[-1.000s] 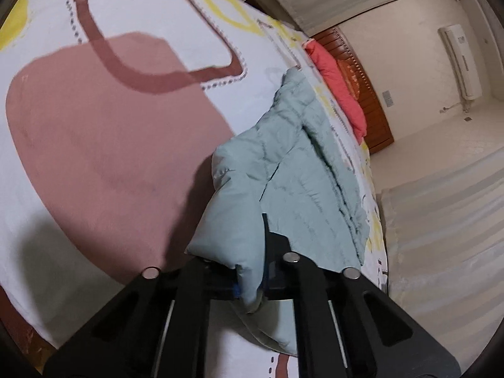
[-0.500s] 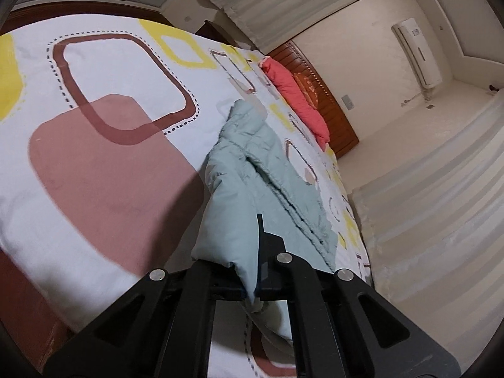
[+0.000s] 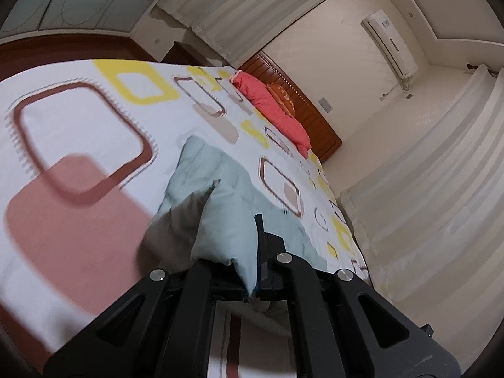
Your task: Fold large clothes
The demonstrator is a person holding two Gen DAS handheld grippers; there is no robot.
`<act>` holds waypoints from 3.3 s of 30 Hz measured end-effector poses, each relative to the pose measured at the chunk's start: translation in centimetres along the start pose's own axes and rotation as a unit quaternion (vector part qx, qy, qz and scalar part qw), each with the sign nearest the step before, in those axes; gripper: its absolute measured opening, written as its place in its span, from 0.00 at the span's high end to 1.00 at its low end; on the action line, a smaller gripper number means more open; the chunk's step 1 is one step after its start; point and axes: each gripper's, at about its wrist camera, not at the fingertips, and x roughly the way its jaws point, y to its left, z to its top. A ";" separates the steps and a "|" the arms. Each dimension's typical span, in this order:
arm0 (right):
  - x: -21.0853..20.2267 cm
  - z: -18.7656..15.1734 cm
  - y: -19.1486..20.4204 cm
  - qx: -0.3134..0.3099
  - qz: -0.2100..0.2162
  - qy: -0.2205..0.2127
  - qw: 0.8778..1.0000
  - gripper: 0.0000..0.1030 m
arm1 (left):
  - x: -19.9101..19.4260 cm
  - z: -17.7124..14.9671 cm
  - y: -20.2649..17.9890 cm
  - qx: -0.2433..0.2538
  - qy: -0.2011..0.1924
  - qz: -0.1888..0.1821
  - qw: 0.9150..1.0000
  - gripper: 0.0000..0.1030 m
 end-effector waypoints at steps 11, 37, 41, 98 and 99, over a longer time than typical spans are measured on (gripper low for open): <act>14.8 9.6 -1.4 0.017 -0.033 0.019 0.999 0.97 | 16.7 7.4 -0.9 0.023 0.014 0.067 0.997 0.98; 24.4 12.4 -6.1 0.064 -0.076 0.049 0.994 0.38 | 28.7 8.4 0.8 0.069 0.052 0.139 0.987 0.34; 22.7 12.0 -4.8 0.036 -0.088 0.046 0.994 0.38 | 25.7 8.0 0.2 0.066 0.042 0.127 0.989 0.33; 14.8 8.1 -6.8 0.022 -0.185 0.042 0.982 0.32 | 16.2 3.0 7.4 -0.114 0.057 0.179 0.976 0.24; 14.1 7.5 -7.1 0.034 -0.181 0.044 0.982 0.32 | 15.4 2.3 7.5 -0.127 0.060 0.176 0.974 0.24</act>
